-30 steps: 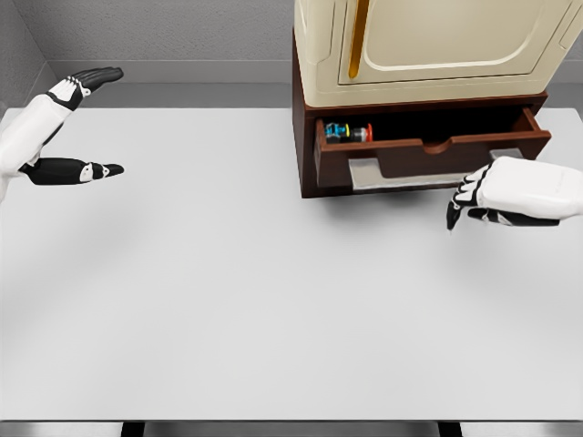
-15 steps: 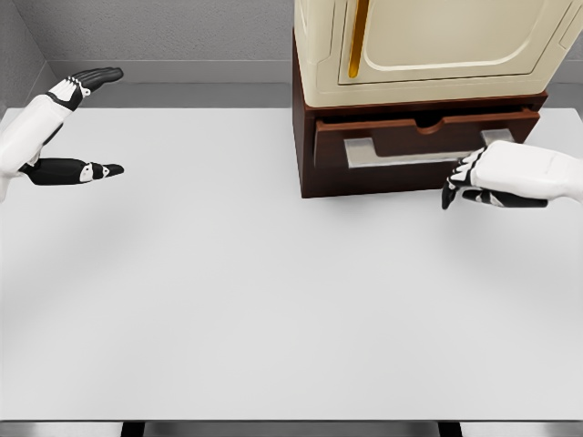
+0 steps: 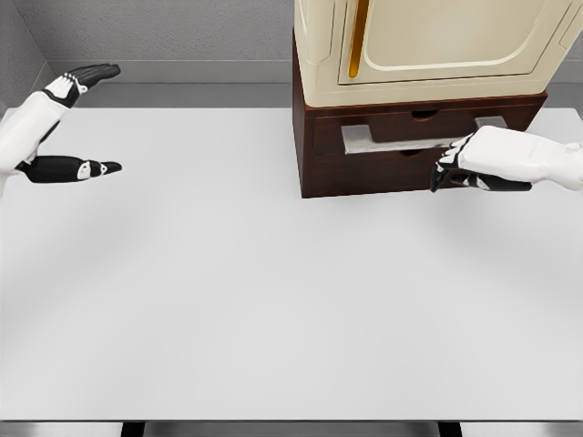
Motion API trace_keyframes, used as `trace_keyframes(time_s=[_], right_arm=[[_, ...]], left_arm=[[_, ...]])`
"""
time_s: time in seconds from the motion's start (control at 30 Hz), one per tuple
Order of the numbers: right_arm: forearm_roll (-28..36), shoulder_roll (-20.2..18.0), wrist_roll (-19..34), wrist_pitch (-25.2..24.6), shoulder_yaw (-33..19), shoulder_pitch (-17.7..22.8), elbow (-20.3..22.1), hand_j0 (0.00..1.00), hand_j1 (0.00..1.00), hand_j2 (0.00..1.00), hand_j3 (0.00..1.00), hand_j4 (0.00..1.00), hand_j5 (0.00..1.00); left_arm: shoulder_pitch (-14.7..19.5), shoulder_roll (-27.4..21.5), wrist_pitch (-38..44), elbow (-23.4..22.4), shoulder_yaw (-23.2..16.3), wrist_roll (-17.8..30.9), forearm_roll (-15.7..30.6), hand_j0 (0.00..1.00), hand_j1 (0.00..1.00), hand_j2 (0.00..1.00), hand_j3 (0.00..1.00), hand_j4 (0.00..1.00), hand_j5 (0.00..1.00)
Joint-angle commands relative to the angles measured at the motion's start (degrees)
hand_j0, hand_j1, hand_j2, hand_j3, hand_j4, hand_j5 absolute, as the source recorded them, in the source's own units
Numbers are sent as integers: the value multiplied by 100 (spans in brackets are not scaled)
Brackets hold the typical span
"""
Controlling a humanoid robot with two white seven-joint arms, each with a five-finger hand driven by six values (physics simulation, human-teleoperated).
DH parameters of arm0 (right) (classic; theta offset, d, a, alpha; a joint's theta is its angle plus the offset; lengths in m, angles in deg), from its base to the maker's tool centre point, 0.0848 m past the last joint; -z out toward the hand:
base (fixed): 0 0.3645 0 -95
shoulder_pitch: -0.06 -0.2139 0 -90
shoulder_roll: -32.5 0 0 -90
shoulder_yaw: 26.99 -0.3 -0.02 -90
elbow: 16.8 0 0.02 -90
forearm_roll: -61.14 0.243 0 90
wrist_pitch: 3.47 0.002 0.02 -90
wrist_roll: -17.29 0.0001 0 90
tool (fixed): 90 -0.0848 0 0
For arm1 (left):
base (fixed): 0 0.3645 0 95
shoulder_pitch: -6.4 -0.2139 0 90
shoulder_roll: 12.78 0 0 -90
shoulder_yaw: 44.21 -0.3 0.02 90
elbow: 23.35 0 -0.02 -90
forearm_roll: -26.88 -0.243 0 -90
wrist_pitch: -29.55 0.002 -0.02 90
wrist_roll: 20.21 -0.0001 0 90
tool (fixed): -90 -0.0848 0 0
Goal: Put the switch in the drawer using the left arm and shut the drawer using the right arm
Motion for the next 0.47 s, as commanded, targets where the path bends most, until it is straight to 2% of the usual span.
trace_keyframes(time_s=[0.0, 0.07, 0.17, 0.23, 0.3, 0.33, 0.37, 0.43], right_arm=[[22, 14, -19, -8, -10, 0, 17, 49, 49, 49, 49, 49, 49], [4, -214, -19, -8, -10, 9, 228, 49, 49, 49, 49, 49, 49], [39, -926, -28, -8, -19, 35, 939, 49, 49, 49, 49, 49, 49], [83, -1348, -46, -8, 7, 61, 1168, 54, 54, 54, 54, 54, 54], [101, -1515, -81, -8, 25, 132, 1212, 73, 73, 73, 73, 73, 73], [101, -1515, -63, -8, 25, 193, 1265, 89, 89, 89, 89, 89, 89], [101, -1524, -72, -8, 34, 255, 1370, 100, 100, 100, 100, 100, 100], [101, -1533, -72, -8, 34, 404, 1467, 100, 100, 100, 100, 100, 100]], left_arm=[[0, -6, 2, -1, 12, -4, 36, 100, 100, 100, 100, 100, 100], [0, 3, 2, -1, 12, -4, 36, 100, 100, 100, 100, 100, 100], [0, -6, 2, -19, 12, -4, 36, 100, 100, 100, 100, 100, 100], [0, -6, 2, -19, 12, -4, 36, 100, 100, 100, 100, 100, 100], [0, -6, 2, -19, 12, -4, 27, 100, 100, 100, 100, 100, 100], [0, -6, 2, -19, 12, -3, 27, 100, 100, 100, 100, 100, 100], [0, -6, 2, -19, 12, 5, 27, 100, 100, 100, 100, 100, 100], [-9, -6, 2, -19, 12, 5, 27, 100, 100, 100, 100, 100, 100]])
